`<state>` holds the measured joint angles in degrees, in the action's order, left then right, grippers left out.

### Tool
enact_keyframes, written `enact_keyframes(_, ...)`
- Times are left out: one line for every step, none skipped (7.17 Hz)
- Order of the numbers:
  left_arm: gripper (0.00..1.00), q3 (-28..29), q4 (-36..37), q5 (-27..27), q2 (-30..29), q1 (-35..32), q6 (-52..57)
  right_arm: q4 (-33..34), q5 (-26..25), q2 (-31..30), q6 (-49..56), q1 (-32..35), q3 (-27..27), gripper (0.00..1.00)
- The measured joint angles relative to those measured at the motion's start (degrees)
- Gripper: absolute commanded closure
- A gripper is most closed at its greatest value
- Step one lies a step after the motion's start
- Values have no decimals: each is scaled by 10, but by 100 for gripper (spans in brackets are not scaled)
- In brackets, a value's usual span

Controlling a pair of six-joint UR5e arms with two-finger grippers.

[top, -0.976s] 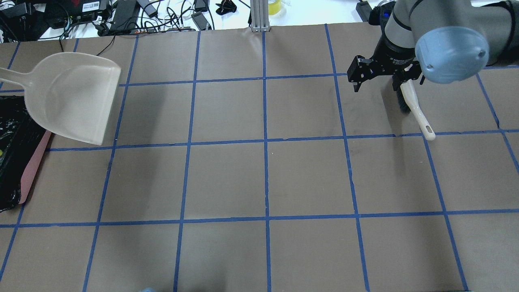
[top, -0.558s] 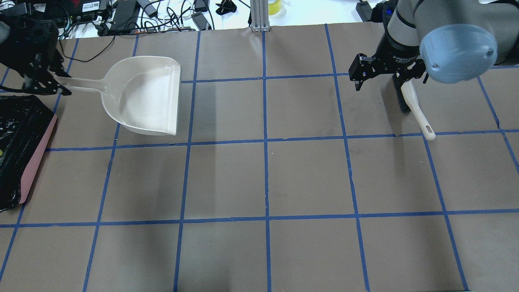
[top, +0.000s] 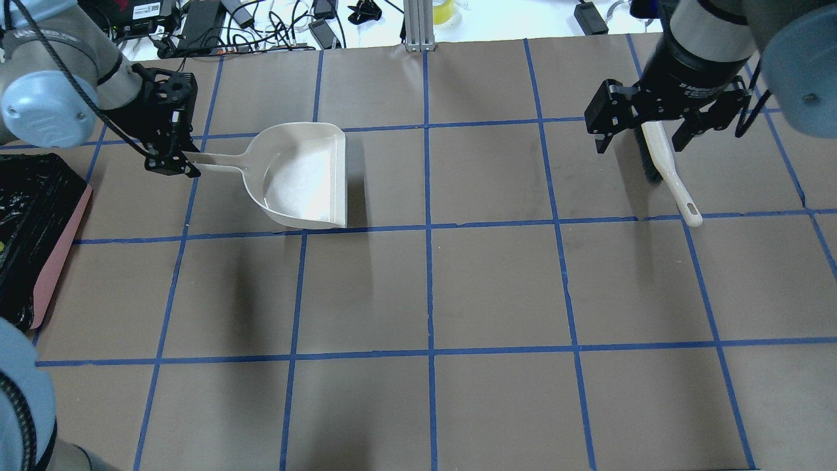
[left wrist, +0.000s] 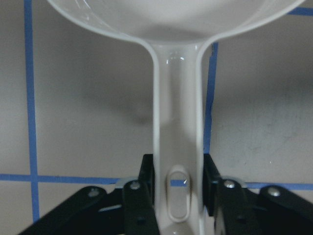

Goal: Sweep and dump trash into bin
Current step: 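Bring the empty dustpan back over the table with the left gripper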

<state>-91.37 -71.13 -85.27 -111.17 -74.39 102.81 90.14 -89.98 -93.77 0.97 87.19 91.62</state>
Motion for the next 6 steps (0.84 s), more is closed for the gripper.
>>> enact_keyframes(100, -1, 22, -1, -13, -3, 4, -25, 0, -13, 0, 0, -11, 0)
enact_keyframes(100, -1, 53, -1, -26, -4, 23, -42, 0, -16, 0, 0, -18, 0)
enact_keyframes(100, 2, 76, -1, -39, -5, 52, -49, 1, -14, 1, 0, -20, 0)
enact_keyframes(100, 3, 86, -1, -48, -5, 73, -52, 1, -14, 1, 0, -22, 0)
enact_keyframes(84, 4, 92, -2, -53, -5, 82, -53, 1, -13, 1, 0, -21, 0)
enact_keyframes(14, 5, 94, -2, -56, -5, 84, -53, 1, -13, 1, 0, -20, 0)
